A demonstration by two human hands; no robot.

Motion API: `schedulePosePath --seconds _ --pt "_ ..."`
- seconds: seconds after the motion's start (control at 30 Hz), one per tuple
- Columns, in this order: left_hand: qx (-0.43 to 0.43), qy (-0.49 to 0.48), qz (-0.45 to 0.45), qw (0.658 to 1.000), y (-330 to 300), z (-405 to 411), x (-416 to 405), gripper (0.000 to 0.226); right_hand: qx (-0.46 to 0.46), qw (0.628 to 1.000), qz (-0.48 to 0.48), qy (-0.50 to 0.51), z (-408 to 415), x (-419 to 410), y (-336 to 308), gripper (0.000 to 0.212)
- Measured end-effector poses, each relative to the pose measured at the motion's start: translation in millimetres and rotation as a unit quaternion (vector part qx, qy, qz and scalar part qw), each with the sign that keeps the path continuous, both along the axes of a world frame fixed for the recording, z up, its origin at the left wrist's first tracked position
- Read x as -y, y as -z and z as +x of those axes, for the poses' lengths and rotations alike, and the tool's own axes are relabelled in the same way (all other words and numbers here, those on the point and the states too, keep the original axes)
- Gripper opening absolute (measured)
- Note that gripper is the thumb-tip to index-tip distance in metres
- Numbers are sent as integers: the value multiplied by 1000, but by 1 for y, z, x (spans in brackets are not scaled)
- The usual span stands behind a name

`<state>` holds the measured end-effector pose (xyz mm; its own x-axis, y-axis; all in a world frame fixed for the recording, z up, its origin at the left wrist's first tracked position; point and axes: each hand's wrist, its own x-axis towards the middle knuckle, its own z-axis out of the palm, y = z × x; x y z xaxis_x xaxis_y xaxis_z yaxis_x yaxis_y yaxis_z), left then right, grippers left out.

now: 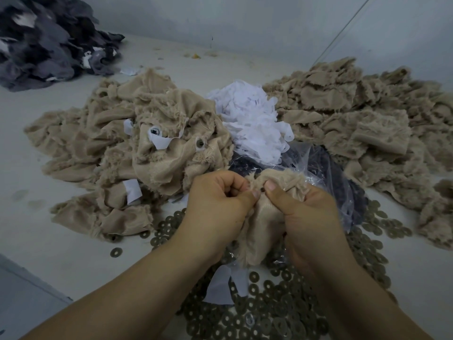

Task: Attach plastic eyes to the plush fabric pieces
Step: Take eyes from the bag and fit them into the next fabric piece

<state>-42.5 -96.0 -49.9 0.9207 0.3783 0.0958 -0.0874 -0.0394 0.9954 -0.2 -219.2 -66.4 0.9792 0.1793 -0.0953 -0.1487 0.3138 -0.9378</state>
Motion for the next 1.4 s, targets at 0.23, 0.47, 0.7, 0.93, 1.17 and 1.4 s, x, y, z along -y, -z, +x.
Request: schedulePosePath --seconds 0.23,0.47,0.7,0.93,1.17,1.4 --pt "0 -44 33 998 4 0 -2 17 7 998 -56 -21 9 3 5 21" --pt "38 -44 173 983 7 4 -4 33 64 987 -146 5 11 6 4 83" --pt "-27 22 97 995 6 15 -13 27 77 988 -136 -7 11 6 5 33" --pt "82 19 446 891 -15 72 -27 17 23 989 -136 -49 17 8 7 34" --pt "64 81 659 745 -6 115 -32 21 29 983 -173 -51 25 7 1 44" --pt "143 122 501 845 -4 103 -39 19 53 983 -170 -49 33 11 -2 61"
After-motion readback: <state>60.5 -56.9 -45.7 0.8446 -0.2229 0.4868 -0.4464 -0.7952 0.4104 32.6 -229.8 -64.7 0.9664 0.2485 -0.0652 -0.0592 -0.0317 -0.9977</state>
